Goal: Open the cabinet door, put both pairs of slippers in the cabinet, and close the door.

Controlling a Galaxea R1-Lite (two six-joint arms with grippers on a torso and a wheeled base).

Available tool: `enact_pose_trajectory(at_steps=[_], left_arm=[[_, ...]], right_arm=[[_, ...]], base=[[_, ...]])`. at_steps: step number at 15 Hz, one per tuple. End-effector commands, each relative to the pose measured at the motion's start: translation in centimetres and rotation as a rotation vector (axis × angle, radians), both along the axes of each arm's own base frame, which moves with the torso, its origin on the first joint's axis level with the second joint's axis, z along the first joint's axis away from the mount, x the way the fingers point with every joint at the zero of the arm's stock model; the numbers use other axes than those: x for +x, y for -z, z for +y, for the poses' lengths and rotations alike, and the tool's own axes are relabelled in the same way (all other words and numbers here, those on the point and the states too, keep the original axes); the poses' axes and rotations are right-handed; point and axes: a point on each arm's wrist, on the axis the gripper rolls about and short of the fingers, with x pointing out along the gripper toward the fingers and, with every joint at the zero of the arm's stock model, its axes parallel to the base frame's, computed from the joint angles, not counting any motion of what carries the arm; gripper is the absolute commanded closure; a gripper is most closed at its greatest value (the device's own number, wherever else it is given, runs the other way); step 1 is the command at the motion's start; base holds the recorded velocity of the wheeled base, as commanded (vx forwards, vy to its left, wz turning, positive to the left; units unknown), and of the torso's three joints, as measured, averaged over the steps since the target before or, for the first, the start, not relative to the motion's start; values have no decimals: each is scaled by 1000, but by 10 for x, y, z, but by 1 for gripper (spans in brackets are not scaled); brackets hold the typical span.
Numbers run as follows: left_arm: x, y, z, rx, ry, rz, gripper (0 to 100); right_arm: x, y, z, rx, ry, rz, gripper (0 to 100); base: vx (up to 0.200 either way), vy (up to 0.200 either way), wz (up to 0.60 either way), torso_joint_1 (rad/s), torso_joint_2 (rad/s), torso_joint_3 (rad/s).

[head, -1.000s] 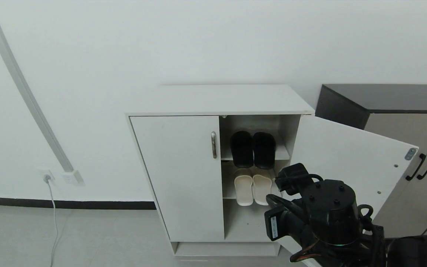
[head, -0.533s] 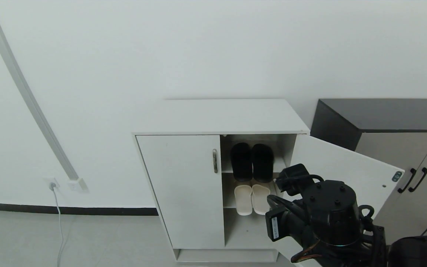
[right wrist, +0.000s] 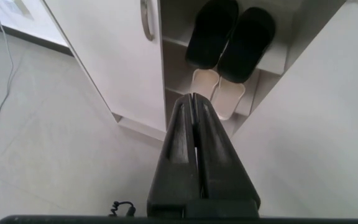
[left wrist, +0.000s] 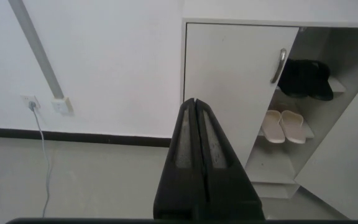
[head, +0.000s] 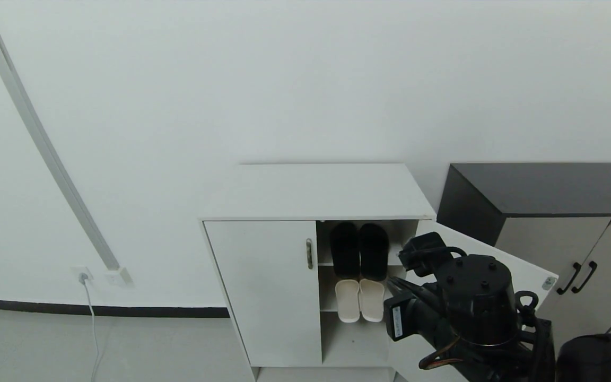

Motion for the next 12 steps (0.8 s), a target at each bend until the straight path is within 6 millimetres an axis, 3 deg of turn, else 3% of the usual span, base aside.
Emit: enact_pose_trajectory(at_steps=[1, 5, 12], left_arm=[[0, 0, 0, -3, -1, -1, 100], [0, 0, 0, -6, -2, -1, 100], [0, 0, 0, -6, -2, -1, 100]], right_arm=[[1, 0, -1, 0, 4, 0, 100], [0, 0, -2, 0, 4, -2, 100], [-1, 4, -2, -14, -1, 7, 100]], base=[[0, 0, 0, 271, -608, -344], [0, 0, 0, 206, -452, -244], [0, 0, 0, 14, -27, -14]])
